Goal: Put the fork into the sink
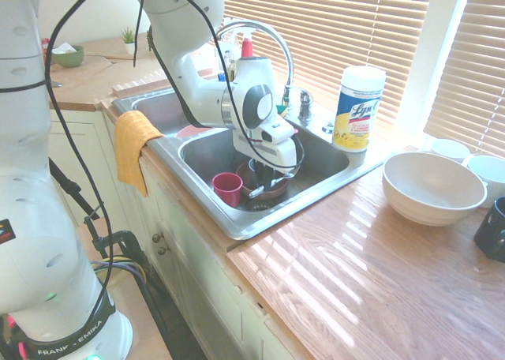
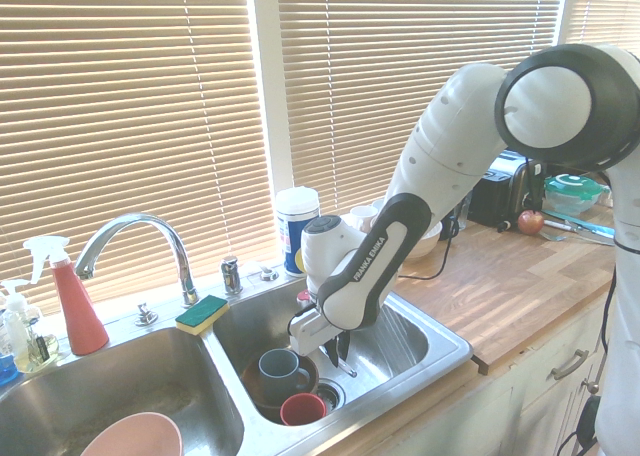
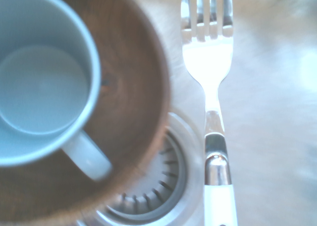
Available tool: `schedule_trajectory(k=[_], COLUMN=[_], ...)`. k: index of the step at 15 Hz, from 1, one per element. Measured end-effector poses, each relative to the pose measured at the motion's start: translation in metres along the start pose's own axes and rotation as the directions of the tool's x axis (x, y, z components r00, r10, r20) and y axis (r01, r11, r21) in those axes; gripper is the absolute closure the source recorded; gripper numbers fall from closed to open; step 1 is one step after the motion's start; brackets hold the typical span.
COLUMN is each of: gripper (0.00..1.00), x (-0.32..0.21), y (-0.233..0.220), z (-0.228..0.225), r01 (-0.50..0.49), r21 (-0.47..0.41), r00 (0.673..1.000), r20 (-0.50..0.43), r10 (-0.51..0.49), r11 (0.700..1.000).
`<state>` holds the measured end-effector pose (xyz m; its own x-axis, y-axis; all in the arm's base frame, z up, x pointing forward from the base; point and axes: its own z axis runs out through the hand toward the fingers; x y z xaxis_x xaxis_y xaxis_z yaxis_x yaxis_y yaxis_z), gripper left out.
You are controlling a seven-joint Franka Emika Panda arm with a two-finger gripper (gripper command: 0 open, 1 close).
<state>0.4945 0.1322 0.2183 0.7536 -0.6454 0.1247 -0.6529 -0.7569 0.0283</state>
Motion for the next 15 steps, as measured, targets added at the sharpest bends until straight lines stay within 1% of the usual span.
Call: schedule_trajectory(k=[2,5,6,9,15], gripper=[1.0,1.0,0.0,0.0,0.0], x=[-0.003,-0.006,-0.005,0.004,0.009], y=[-0.009,-0.017,-0.017,-0.016,-0.007], z=[0.021,0.048,0.054,0.062,0.067], r01=[-0.002,-0.018,-0.032,-0.067,-0.069], r21=[0.011,-0.005,-0.01,-0.015,-0.032], r00=[1.0,1.0,0.999,0.997,0.997], r20=[0.01,0.019,0.024,0.039,0.037], r10=[0.001,0.018,0.033,0.068,0.071], r11=[1.0,1.0,0.999,0.998,0.997])
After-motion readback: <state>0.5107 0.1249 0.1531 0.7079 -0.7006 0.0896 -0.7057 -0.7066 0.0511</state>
